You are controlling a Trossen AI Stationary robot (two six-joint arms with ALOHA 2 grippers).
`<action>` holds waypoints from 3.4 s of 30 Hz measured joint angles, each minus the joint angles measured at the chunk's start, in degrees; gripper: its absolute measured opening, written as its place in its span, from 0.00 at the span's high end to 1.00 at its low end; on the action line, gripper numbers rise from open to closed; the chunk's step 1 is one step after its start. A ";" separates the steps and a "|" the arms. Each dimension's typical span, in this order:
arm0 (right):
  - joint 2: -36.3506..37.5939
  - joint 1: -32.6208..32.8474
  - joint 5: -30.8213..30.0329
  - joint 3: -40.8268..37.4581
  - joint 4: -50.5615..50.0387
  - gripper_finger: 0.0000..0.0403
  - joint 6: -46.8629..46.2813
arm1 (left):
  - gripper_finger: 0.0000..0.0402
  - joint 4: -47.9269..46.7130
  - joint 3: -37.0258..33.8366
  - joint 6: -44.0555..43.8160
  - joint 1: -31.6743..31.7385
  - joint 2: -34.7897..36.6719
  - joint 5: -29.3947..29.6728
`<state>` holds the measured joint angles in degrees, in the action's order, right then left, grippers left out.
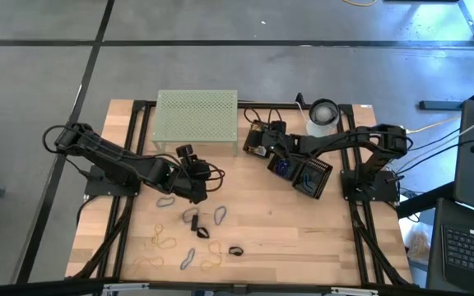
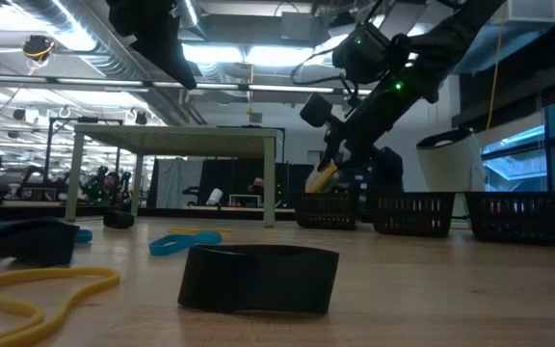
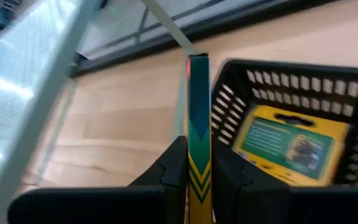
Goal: Pick & Place Office Desk Supplies
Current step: Put the crayon box into the top black bin, then put the blue rubber band into the bottom black bin
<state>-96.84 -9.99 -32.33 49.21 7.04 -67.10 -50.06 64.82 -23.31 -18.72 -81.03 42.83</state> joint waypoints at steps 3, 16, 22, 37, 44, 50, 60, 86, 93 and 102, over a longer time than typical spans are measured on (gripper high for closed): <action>-0.19 -0.03 0.11 0.02 0.44 0.89 0.03 | 0.55 0.00 0.00 0.00 0.00 0.00 0.00; -0.35 -0.06 1.30 0.02 -0.02 0.82 2.02 | 0.55 0.00 0.00 1.09 0.00 -0.02 0.20; -0.35 -0.06 1.30 0.02 -0.02 0.68 3.10 | 0.55 -0.01 0.00 1.11 0.00 -0.02 0.20; 1.58 -2.89 4.22 0.02 -0.49 0.48 15.44 | 0.55 -4.12 0.00 -5.43 0.00 -0.02 -3.76; 6.30 -2.98 6.44 0.02 -3.02 0.50 22.86 | 0.55 -3.15 -3.62 -11.29 -0.38 -0.07 -7.72; 13.02 -2.14 8.87 0.02 -8.93 0.53 27.29 | 0.55 0.69 -8.50 -12.51 -0.43 -0.10 -14.27; 17.74 4.99 15.47 0.02 -17.70 0.54 32.03 | 0.55 28.24 -21.64 1.36 -1.63 -0.10 -26.25; 17.88 28.13 12.50 0.02 -19.55 0.54 28.90 | 0.55 57.91 -28.33 3.60 -3.74 -6.52 -24.46; 17.88 31.49 8.73 0.02 -19.51 0.54 28.51 | 0.53 62.36 -28.33 3.60 -3.69 -12.90 -25.30; 17.84 32.57 6.04 0.02 -19.50 0.54 26.84 | 0.49 63.71 -28.04 2.89 -3.47 -19.50 -21.74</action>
<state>-79.00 22.58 -26.29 49.23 -12.46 -40.26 13.65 36.77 -20.43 -22.19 -100.53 21.09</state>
